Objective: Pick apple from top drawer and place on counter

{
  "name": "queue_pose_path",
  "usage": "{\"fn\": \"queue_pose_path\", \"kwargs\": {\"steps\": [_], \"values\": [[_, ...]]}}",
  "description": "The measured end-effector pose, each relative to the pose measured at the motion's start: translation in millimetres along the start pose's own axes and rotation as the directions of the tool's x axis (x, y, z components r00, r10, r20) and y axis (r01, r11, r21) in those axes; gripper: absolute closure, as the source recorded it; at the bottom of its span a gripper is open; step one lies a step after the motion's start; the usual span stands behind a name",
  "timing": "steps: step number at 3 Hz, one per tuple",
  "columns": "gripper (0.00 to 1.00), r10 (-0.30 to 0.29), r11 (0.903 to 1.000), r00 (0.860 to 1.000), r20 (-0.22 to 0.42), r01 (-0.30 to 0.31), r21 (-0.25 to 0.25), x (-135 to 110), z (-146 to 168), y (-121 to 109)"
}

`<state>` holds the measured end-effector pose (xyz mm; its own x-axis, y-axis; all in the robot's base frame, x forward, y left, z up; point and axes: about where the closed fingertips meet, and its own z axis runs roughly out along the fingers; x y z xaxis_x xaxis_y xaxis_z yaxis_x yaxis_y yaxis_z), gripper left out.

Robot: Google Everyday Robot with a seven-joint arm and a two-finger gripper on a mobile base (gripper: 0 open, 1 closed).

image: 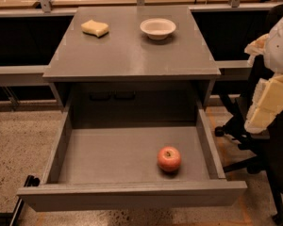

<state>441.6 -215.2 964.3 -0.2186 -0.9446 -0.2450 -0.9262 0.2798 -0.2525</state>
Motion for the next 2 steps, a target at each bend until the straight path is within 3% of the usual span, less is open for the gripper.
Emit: {"fn": "queue_pose_path", "kwargs": {"steps": [1,2], "values": [[0.00,0.025,0.9996,0.995,0.102,-0.024,-0.017,8.3,26.5,-2.1],[0.00,0.095,0.9946,0.975,0.203,-0.085,-0.060,9.8,65.1,-3.3]]}}
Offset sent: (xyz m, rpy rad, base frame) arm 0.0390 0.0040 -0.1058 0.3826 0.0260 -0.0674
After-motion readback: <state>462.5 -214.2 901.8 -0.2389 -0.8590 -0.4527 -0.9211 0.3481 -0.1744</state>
